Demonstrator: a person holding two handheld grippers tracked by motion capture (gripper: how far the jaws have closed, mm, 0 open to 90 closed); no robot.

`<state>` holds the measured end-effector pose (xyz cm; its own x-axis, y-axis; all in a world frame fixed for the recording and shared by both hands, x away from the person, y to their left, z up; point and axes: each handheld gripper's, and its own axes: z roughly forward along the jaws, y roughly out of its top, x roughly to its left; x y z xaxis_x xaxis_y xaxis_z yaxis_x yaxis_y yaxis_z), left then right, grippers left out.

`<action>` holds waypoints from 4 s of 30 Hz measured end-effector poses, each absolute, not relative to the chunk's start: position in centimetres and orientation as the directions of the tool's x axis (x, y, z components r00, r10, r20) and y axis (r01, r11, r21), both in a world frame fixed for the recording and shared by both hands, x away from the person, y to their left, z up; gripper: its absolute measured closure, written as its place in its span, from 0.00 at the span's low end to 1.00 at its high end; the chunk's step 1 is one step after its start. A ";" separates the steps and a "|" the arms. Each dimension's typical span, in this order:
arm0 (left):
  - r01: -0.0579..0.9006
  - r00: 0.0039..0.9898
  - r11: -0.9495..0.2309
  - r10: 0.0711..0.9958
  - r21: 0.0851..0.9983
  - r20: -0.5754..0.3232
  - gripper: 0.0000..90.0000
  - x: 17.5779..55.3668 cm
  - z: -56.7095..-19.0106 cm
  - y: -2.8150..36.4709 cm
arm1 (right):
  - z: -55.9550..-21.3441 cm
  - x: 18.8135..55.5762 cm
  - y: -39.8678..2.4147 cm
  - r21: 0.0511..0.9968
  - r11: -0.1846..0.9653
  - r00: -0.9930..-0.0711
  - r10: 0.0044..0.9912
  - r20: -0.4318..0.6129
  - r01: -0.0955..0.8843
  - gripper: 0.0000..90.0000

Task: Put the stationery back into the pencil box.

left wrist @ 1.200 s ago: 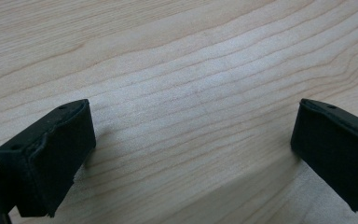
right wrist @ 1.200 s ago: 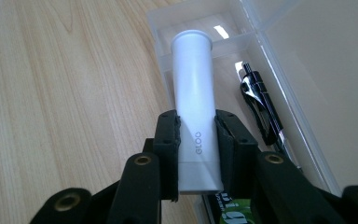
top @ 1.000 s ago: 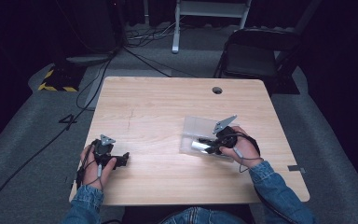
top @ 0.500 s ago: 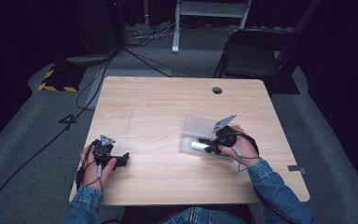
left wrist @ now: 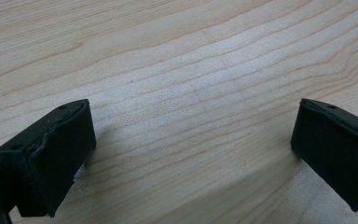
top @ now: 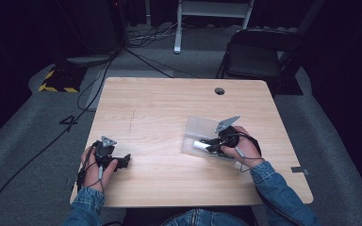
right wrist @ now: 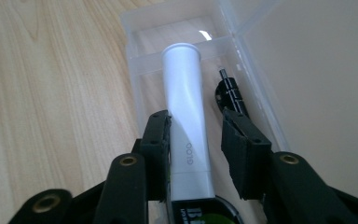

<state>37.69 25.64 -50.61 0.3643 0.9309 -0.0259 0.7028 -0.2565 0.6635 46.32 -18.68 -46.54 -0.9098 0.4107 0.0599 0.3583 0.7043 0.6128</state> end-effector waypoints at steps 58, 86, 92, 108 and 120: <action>0.700 0.370 -0.262 0.929 0.664 -0.024 0.00 37.6 -50.6 25.8 | -41.8 43.8 -26.9 0.757 0.538 -0.798 0.602 -0.037 0.370 0.41; 0.702 0.363 -0.257 0.931 0.664 -0.023 0.00 37.9 -50.6 25.7 | -45.3 43.5 -35.7 0.738 0.392 -0.608 0.793 0.031 0.549 0.24; 0.702 0.363 -0.257 0.932 0.664 -0.023 0.00 37.9 -50.6 25.7 | -46.7 43.9 -36.5 0.721 0.385 -0.592 0.805 0.044 0.576 0.22; 0.702 0.364 -0.258 0.931 0.664 -0.022 0.00 38.0 -50.6 25.7 | -49.9 44.8 -36.6 0.712 0.374 -0.560 0.828 0.032 0.594 0.18; 0.701 0.361 -0.256 0.932 0.665 -0.021 0.00 38.1 -50.6 25.7 | -50.5 45.1 -35.7 0.712 0.381 -0.535 0.845 -0.008 0.590 0.01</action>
<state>38.06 25.68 -50.61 0.3609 0.9324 -0.0211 0.7012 -0.2563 0.6653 45.11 -35.70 -50.50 -0.5353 0.8446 -0.0077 0.5901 0.3805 0.7120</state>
